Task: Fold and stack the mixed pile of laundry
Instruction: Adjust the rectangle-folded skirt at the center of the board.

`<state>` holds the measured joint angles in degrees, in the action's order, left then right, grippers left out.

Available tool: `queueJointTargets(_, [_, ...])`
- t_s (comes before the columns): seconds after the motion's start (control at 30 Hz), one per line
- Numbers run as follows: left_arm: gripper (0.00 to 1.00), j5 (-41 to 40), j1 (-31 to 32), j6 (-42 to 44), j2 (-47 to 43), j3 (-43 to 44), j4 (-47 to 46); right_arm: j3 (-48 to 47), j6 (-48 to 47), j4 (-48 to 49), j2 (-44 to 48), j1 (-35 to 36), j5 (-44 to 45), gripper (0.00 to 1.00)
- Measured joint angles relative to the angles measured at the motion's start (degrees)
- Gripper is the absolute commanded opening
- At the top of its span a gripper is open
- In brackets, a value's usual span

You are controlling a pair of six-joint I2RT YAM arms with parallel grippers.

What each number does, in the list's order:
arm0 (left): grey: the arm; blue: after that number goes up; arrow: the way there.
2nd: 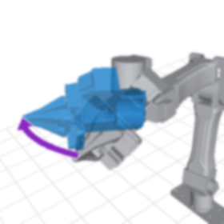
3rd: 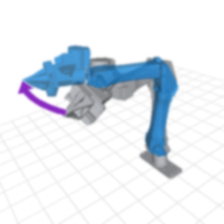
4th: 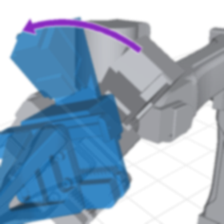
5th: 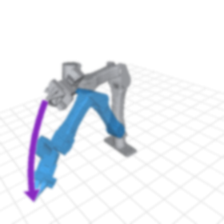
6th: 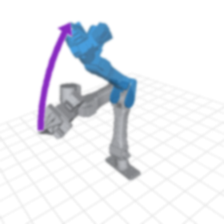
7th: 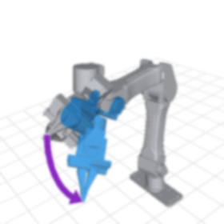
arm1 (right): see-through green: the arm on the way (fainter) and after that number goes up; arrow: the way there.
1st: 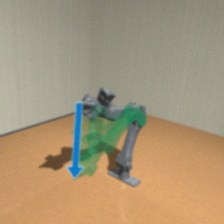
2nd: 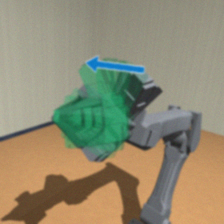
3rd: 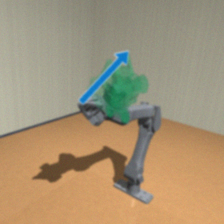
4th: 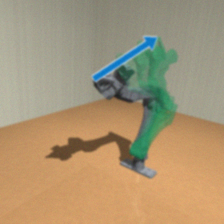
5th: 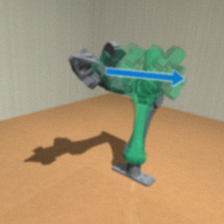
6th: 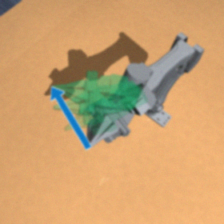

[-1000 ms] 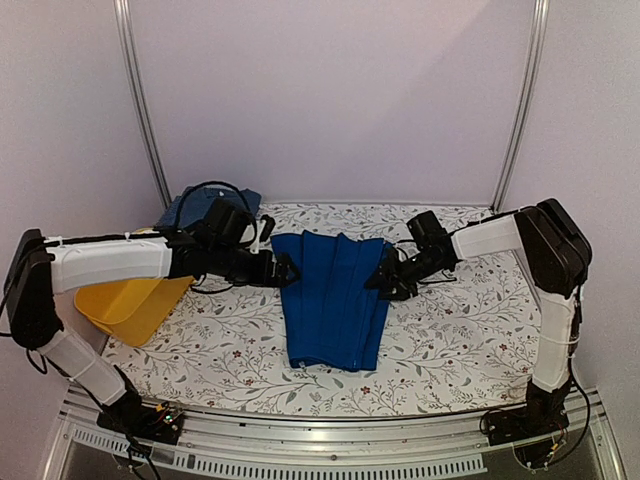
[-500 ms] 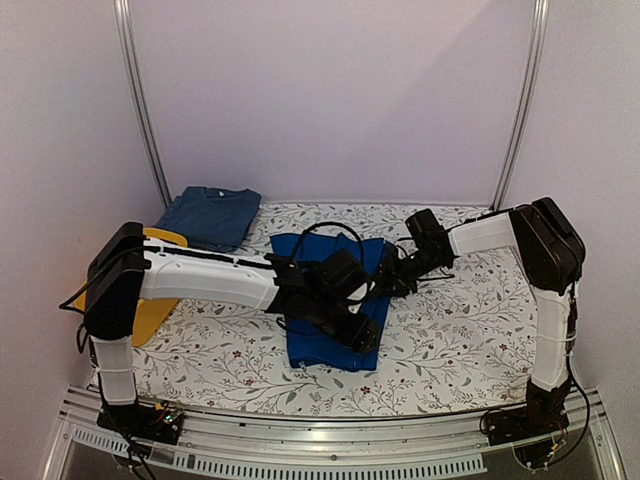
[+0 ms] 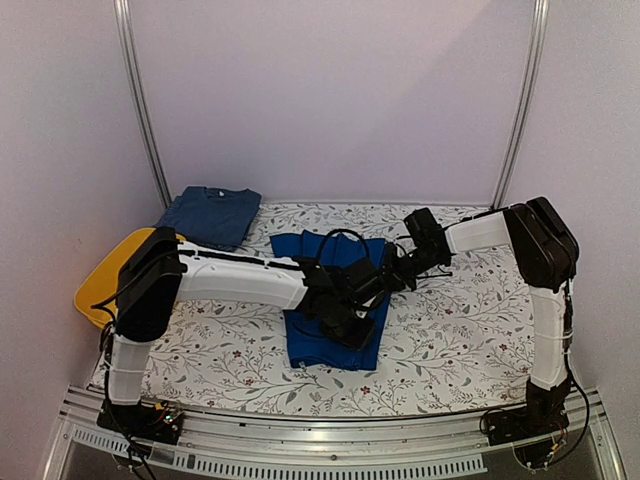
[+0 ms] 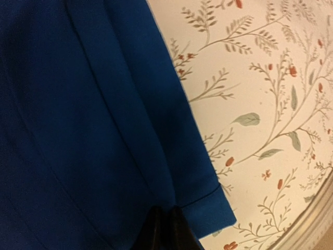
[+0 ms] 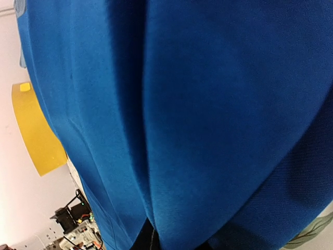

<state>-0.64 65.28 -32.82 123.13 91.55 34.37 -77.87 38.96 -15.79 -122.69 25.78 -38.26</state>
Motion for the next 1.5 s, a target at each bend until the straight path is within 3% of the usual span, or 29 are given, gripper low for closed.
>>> queueJointTargets(0.1, [0.0,-0.02,0.09,0.85,-0.33,0.35,0.02,-0.74,-0.02,-0.76,-0.28,0.0,0.02,0.0])
queueJointTargets(0.5, [0.0,1.9,0.0,5.01,-1.2,6.27,-1.14,-3.98,-1.77,-4.28,3.39,-3.76,-3.04,0.0])
queueJointTargets(0.73, [0.0,5.55,-0.11,6.29,4.09,9.55,-4.74,-2.67,-5.95,-6.21,1.79,-6.78,-3.96,0.0])
queueJointTargets(0.8, [0.1,6.67,-0.11,6.71,6.51,9.99,-5.22,-2.51,-7.1,-6.49,0.52,-6.8,-3.41,0.0])
queueJointTargets(0.87, [0.29,7.72,-0.15,7.17,8.68,10.32,-6.03,-2.51,-8.15,-6.8,-0.85,-6.8,-2.56,0.0])
queueJointTargets(1.0, [0.91,9.9,-0.44,7.87,9.51,10.49,-7.63,-2.71,-9.46,-7.02,-1.79,-7.17,-1.77,0.17])
queueJointTargets(1.03, [0.99,9.84,-0.44,8.24,9.07,10.38,-7.96,-3.17,-9.94,-7.3,-1.79,-7.23,-1.46,0.23])
queueJointTargets(1.1, [1.0,8.76,-0.42,9.2,6.32,7.45,-9.46,-4.44,-10.88,-7.69,-1.79,-7.32,-0.7,0.35])
queueJointTargets(1.2, [1.0,6.19,-0.42,11.08,-4.48,-3.54,-11.54,-6.62,-12.44,-8.76,-1.33,-7.54,1.53,0.49])
queueJointTargets(1.37, [1.0,-0.87,0.04,16.33,-25.64,-18.62,-15.08,-7.34,-15.78,-11.37,4.44,-7.85,4.63,0.5])
queueJointTargets(1.5, [1.0,-9.57,2.82,21.35,-30.4,-25.16,-16.96,-7.8,-17.99,-11.78,10.36,-7.26,4.28,0.48])
